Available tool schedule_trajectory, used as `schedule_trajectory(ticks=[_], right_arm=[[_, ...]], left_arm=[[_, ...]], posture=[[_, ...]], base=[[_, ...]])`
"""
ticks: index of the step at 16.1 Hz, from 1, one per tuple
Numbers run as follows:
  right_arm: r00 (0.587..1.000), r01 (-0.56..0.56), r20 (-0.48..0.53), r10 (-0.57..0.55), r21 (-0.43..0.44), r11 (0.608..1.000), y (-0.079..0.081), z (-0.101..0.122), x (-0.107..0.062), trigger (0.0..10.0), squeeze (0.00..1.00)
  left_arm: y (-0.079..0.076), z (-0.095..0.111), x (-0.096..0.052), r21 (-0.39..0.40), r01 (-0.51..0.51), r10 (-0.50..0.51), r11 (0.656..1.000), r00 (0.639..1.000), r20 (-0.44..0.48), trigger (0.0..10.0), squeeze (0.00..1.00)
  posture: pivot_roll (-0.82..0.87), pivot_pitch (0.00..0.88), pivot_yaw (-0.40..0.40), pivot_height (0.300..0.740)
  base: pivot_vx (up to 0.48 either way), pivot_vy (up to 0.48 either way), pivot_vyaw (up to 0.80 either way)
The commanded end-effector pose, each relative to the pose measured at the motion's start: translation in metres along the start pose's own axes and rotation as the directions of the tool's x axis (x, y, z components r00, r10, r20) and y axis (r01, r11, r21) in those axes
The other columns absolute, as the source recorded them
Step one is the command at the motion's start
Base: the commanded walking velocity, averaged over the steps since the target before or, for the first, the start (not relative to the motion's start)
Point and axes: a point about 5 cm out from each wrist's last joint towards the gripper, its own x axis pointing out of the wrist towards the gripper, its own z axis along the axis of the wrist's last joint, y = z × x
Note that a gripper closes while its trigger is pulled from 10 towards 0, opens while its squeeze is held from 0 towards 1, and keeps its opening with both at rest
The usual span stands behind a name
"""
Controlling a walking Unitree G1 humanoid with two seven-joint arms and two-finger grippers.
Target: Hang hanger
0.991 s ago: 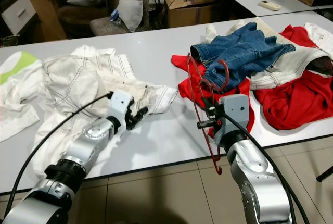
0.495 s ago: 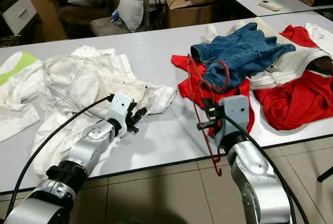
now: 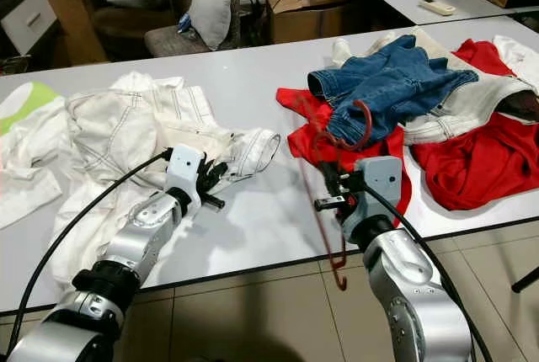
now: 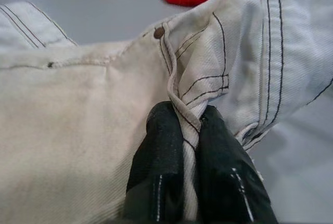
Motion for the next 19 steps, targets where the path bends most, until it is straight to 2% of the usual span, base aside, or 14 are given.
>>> schedule_trajectory(ticks=[1,2,3,4,7,9,11,12,13,14,15,16,18,19], right_arm=[[1.0,0.008,0.011,-0.008,0.014,1.0,0.0,0.005,-0.001,10.0,0.0],[0.998,0.017,-0.064,-0.021,-0.063,0.998,-0.002,-0.002,0.002,10.0,0.0],[0.997,0.008,-0.077,-0.014,-0.071,0.997,-0.002,-0.004,0.002,10.0,0.0],[0.999,0.006,-0.045,-0.008,-0.037,0.999,-0.001,-0.002,0.001,10.0,0.0],[0.997,0.077,0.01,-0.077,0.001,0.997,-0.011,0.006,0.001,10.0,0.0],[0.991,0.13,0.033,-0.129,-0.004,0.992,-0.018,0.011,0.001,10.0,0.0],[0.982,0.152,0.109,-0.152,0.004,0.988,-0.021,0.022,0.002,10.0,0.0],[0.979,0.161,0.127,-0.161,0.01,0.987,-0.023,0.024,0.002,10.0,0.0],[0.972,0.176,0.155,-0.179,0.033,0.984,-0.024,0.028,0.002,10.0,0.0],[0.971,0.177,0.159,-0.18,0.038,0.984,-0.024,0.028,0.002,10.0,0.0],[0.972,0.175,0.153,-0.179,0.037,0.984,-0.022,0.026,0.004,10.0,0.0],[0.975,0.173,0.139,-0.175,0.03,0.985,-0.019,0.023,0.006,10.0,0.0],[0.976,0.172,0.133,-0.174,0.025,0.985,-0.016,0.02,0.006,10.0,0.0],[0.972,0.178,0.147,-0.182,0.037,0.983,-0.017,0.021,0.003,10.0,0.0]], left_arm=[[0.007,0.008,-0.003,-0.009,-0.022,0.023,1.0,0.998,0.058,0.0,0.0],[0.007,0.018,-0.006,-0.03,-0.002,0.006,1.0,0.991,0.131,0.0,0.0],[0.007,0.024,-0.007,-0.028,0.019,-0.014,0.999,0.985,0.172,0.0,0.0],[0.013,0.051,-0.013,-0.03,0.062,-0.05,0.998,0.951,0.305,0.0,0.0],[0.031,0.102,-0.02,-0.059,0.088,-0.049,0.994,0.874,0.483,0.0,0.0],[0.04,0.148,-0.027,-0.085,0.125,-0.045,0.989,0.779,0.626,0.0,0.0],[0.044,0.2,-0.036,-0.078,0.18,-0.057,0.981,0.641,0.766,0.0,0.0],[0.044,0.211,-0.039,-0.092,0.193,-0.044,0.977,0.601,0.798,0.0,0.0],[0.049,0.229,-0.047,-0.161,0.258,0.004,0.953,0.518,0.855,1.6,0.0],[0.051,0.232,-0.049,-0.183,0.282,0.017,0.942,0.505,0.863,1.6,0.0],[0.056,0.219,-0.045,-0.198,0.253,0.019,0.947,0.57,0.821,3.1,0.0],[0.058,0.198,-0.036,-0.162,0.167,0.004,0.973,0.685,0.729,3.1,0.0],[0.05,0.158,-0.031,-0.119,0.098,-0.006,0.988,0.793,0.61,2.1,0.0],[0.05,0.14,-0.034,-0.205,0.072,0.066,0.976,0.802,0.594,0.7,0.0]], posture=[[-0.17,0.0,0.093,0.74],[-0.17,0.0,0.091,0.74],[-0.17,0.0,0.087,0.74],[-0.16,0.0,0.082,0.74],[-0.16,0.0,0.083,0.74],[-0.16,0.0,0.088,0.74],[-0.16,0.0,0.098,0.74],[-0.16,0.0,0.099,0.74],[-0.15,0.0,0.102,0.74],[-0.15,0.0,0.102,0.74],[-0.14,0.0,0.104,0.74],[-0.14,0.0,0.113,0.74],[-0.16,0.0,0.152,0.74],[-0.15,0.0,0.147,0.74]], base=[[0.0,0.0,0.0],[0.0,0.0,0.0],[0.0,0.0,0.0],[0.0,0.0,0.0],[0.0,0.0,0.0],[0.0,0.0,0.0],[0.0,0.0,0.0],[0.0,0.0,0.0],[0.0,0.0,0.0],[0.0,0.0,0.0],[0.0,0.0,0.0],[0.0,0.0,0.0],[0.0,0.0,0.0],[0.0,0.0,0.0]])
